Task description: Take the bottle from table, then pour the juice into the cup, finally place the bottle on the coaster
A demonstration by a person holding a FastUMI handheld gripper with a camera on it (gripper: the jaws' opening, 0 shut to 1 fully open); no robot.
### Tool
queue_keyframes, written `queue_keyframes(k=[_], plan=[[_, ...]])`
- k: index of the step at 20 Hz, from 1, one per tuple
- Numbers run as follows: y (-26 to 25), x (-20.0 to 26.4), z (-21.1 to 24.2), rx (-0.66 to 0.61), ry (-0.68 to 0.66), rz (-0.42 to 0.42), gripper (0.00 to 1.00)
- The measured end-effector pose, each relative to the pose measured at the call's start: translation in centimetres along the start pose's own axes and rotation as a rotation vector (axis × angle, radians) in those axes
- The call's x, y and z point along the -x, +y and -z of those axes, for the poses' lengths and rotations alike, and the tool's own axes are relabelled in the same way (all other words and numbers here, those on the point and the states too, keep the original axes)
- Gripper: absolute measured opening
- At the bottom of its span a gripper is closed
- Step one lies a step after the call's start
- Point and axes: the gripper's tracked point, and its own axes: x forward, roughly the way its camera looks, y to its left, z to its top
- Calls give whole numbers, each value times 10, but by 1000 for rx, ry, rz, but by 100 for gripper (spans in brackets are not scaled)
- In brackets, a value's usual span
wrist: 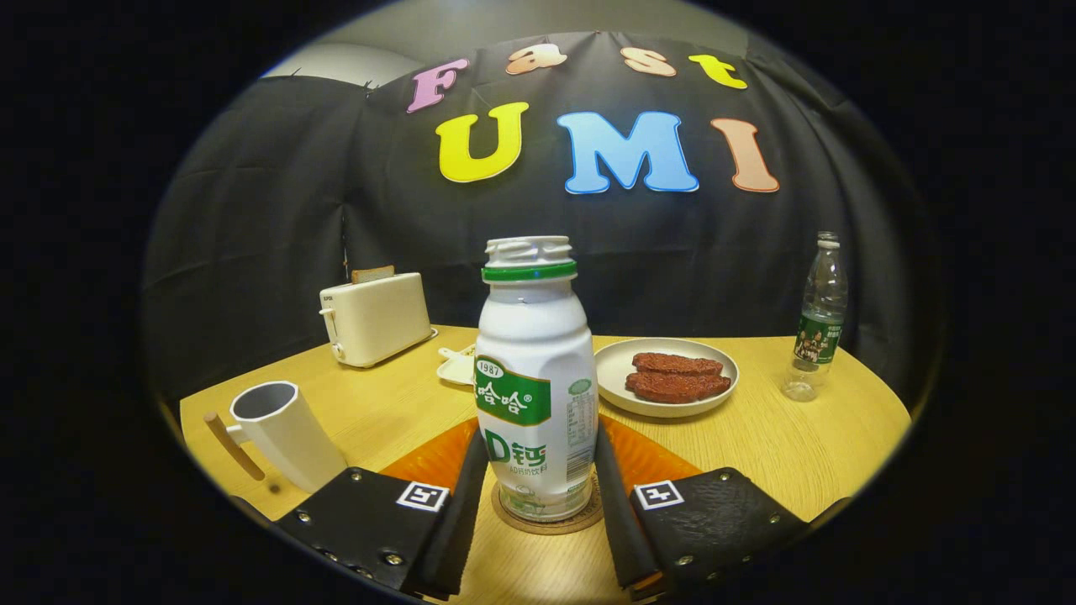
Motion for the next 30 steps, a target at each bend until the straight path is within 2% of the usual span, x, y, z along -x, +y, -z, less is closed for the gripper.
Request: queue_keyframes(k=[8,13,15,22,30], plan=[[0,-1,10,-3,42,10,73],[3,0,8,-72,6,-18,94],[1,4,4,-62,-7,-10,98],[7,31,-30,-54,-82,-17,98],[-10,74,-83,17,-174,25,98]])
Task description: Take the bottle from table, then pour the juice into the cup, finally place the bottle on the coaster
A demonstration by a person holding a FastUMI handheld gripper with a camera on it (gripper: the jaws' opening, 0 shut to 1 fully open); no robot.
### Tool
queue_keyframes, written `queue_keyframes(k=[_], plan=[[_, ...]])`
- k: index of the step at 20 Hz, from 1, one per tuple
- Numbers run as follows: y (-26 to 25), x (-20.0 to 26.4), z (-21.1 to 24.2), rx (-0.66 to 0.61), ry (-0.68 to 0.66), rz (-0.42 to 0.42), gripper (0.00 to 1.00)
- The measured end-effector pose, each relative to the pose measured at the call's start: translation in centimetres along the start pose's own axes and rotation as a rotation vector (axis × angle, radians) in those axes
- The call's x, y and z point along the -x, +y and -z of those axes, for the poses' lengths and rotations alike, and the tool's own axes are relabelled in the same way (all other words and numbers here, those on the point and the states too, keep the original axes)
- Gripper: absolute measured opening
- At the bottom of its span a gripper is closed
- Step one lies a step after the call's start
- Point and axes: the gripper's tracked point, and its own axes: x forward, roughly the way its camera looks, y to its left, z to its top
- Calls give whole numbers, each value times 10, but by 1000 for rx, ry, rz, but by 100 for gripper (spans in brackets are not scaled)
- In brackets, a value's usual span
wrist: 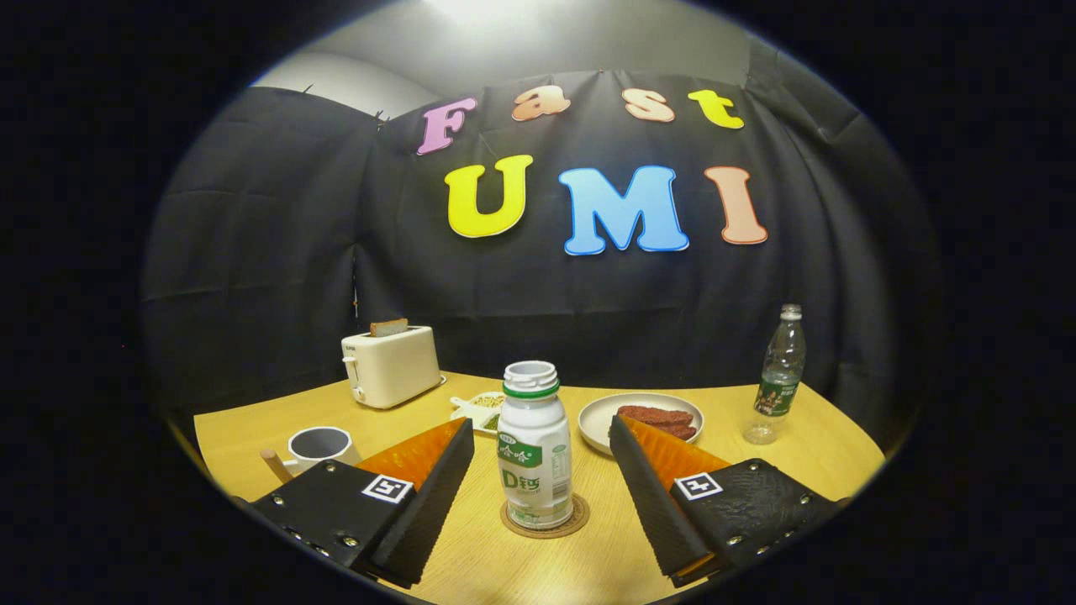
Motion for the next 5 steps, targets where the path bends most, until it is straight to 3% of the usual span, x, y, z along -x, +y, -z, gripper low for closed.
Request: queue_keyframes(k=[5], plan=[[-28,25,-22,14,-33,43,98]])
